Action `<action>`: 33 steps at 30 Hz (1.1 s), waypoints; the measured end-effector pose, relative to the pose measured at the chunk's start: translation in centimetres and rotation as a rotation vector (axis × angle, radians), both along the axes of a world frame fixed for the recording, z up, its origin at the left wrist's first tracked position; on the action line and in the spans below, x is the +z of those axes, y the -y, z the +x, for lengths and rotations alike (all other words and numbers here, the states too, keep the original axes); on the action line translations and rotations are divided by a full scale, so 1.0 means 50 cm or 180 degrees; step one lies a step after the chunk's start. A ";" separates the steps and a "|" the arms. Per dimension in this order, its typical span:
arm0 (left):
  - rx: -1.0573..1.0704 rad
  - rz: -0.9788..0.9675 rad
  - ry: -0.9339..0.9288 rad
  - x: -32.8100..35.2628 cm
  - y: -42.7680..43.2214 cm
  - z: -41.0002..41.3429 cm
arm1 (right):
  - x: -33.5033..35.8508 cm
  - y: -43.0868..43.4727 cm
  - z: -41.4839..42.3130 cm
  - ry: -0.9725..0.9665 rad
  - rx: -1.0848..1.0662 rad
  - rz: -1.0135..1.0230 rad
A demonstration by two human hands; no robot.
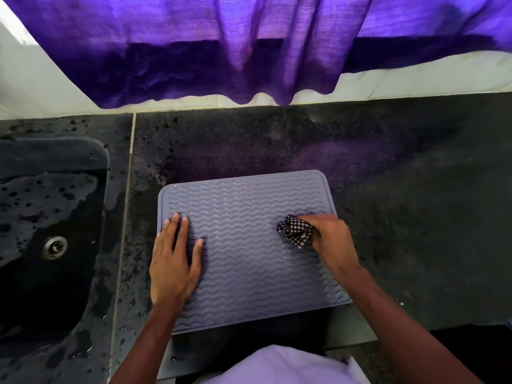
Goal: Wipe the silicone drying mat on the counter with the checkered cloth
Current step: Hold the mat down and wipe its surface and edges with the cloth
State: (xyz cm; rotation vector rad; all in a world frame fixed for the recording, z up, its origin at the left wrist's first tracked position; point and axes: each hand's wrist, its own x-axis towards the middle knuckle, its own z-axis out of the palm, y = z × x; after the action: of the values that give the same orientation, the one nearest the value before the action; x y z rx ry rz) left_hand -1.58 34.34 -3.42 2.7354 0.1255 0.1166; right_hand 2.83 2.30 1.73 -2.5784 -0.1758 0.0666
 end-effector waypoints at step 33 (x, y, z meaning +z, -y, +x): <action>0.0146 -0.1165 0.0563 -0.024 -0.037 -0.002 | 0.015 -0.220 -0.024 0.0187 0.0091 -0.0224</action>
State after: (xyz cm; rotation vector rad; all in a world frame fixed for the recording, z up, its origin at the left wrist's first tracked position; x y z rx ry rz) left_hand -1.70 36.19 -4.60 2.3459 0.1440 0.3148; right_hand 1.61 13.32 2.45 -2.6498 -0.2361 0.0077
